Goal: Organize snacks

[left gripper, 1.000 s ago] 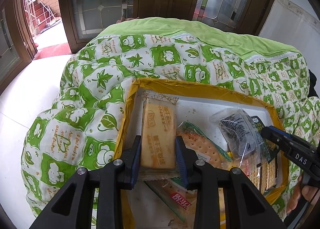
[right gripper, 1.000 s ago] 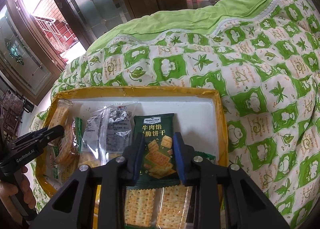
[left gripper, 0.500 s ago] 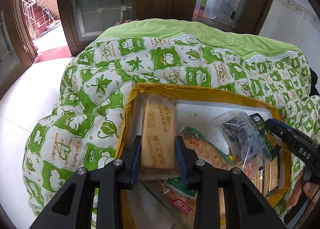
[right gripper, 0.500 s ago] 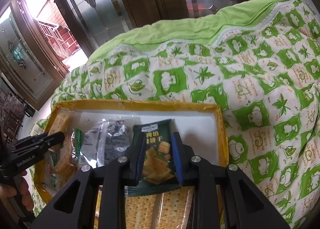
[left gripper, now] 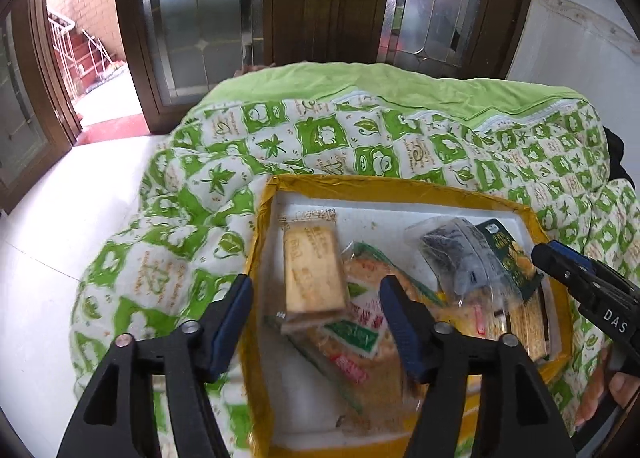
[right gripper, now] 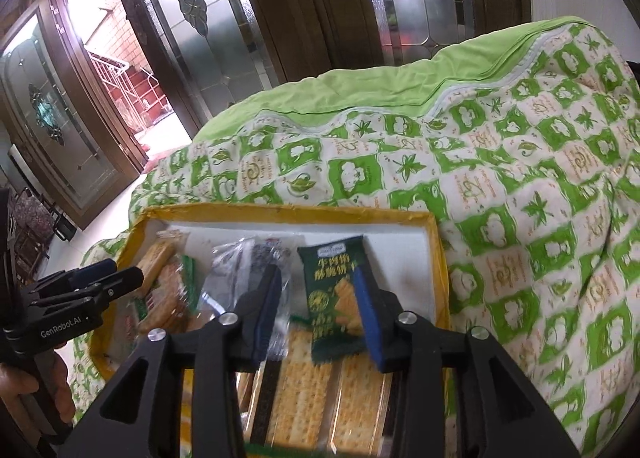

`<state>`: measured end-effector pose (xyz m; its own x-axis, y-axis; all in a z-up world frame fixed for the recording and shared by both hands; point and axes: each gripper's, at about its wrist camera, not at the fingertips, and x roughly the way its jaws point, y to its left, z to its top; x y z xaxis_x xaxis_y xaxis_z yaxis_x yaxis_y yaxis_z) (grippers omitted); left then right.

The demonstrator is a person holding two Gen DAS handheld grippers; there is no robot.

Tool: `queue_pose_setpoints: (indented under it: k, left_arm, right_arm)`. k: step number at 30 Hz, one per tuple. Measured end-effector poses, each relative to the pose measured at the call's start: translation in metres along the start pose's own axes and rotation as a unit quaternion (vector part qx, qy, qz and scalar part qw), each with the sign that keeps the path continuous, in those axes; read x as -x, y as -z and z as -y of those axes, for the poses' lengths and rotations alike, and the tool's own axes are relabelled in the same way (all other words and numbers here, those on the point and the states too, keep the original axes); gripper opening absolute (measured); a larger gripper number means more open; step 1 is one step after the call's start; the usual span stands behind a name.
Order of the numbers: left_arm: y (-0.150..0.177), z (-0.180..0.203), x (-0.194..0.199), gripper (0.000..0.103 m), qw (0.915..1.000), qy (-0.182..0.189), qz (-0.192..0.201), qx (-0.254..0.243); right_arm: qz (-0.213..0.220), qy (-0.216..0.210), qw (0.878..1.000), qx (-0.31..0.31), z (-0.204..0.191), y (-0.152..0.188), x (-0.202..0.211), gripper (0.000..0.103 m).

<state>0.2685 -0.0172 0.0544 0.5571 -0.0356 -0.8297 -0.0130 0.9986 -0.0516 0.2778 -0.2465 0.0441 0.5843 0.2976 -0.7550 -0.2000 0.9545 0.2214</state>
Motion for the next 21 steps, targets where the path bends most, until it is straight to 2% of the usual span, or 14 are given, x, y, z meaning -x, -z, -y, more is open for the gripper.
queue_pose_setpoints:
  k: [1, 3, 5, 10, 12, 17, 19, 21]
  left_arm:
    - [0.003, 0.0, 0.006, 0.075, 1.0, -0.003, 0.004, -0.002]
    - [0.01, -0.001, 0.014, 0.08, 0.9999, -0.005, 0.01, 0.0]
    - [0.018, -0.002, 0.022, 0.088, 0.9999, -0.008, 0.013, 0.004]
    - [0.037, -0.005, 0.04, 0.093, 0.9995, -0.023, 0.018, 0.005]
    - [0.045, -0.004, 0.045, 0.095, 0.9991, -0.034, 0.023, -0.003]
    - [0.067, -0.002, 0.059, 0.101, 0.9982, -0.05, 0.032, -0.013]
    - [0.076, 0.0, 0.065, 0.102, 0.9978, -0.054, 0.033, -0.017]
    - [0.085, 0.001, 0.069, 0.102, 0.9971, -0.064, 0.032, -0.025]
  right_arm:
    - [0.001, -0.001, 1.0, -0.001, 0.0, 0.003, 0.004, 0.04]
    - [0.002, -0.003, 1.0, -0.005, -0.001, 0.008, 0.012, 0.048]
    - [0.006, -0.007, 1.0, -0.008, -0.003, 0.013, 0.02, 0.052]
    - [0.014, -0.001, 1.0, -0.006, -0.007, 0.025, 0.032, 0.054]
    - [0.01, -0.004, 1.0, -0.007, -0.009, 0.034, 0.036, 0.064]
    - [0.007, -0.002, 1.0, 0.002, -0.016, 0.049, 0.044, 0.068]
    - [0.01, -0.001, 1.0, 0.006, -0.018, 0.055, 0.051, 0.074]
    - [0.014, -0.003, 1.0, 0.006, -0.019, 0.06, 0.056, 0.084]
